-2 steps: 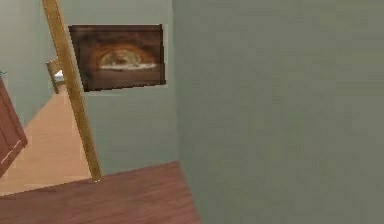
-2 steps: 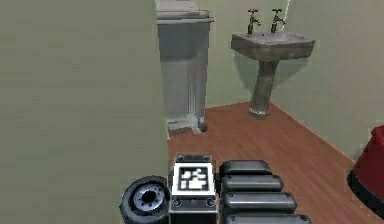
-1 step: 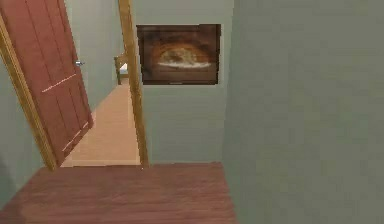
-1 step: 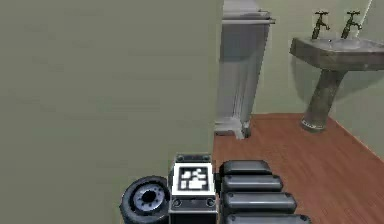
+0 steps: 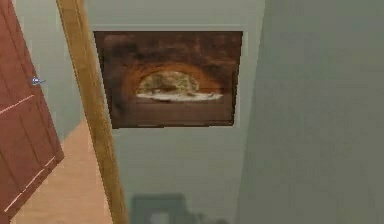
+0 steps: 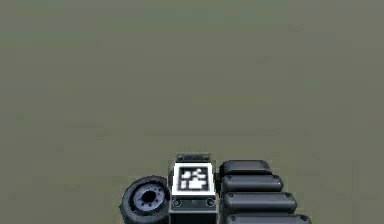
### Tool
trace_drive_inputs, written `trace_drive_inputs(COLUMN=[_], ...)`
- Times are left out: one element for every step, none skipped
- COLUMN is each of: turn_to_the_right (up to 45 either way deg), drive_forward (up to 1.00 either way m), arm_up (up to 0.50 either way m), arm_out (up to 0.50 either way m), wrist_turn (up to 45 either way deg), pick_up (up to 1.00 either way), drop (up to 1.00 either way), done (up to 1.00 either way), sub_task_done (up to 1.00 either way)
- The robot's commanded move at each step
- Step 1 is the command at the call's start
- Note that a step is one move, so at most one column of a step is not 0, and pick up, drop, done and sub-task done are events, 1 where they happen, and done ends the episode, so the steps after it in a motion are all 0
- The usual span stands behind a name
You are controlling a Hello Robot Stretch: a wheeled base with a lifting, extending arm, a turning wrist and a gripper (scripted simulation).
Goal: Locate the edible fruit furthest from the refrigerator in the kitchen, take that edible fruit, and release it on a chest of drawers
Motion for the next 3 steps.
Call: trace_drive_inputs(turn_to_the_right=[-45.0, -3.0, 0.0], drive_forward=[0.0, 0.0, 1.0], arm_up=[0.0, 0.0, 0.0], arm_out=[0.0, 0.0, 0.0], wrist_turn=[0.0, 0.0, 0.0], pick_up=[0.0, 0.0, 0.0], drop=[0.0, 0.0, 0.0], done=[0.0, 0.0, 0.0], sub_task_done=[0.0, 0.0, 0.0])
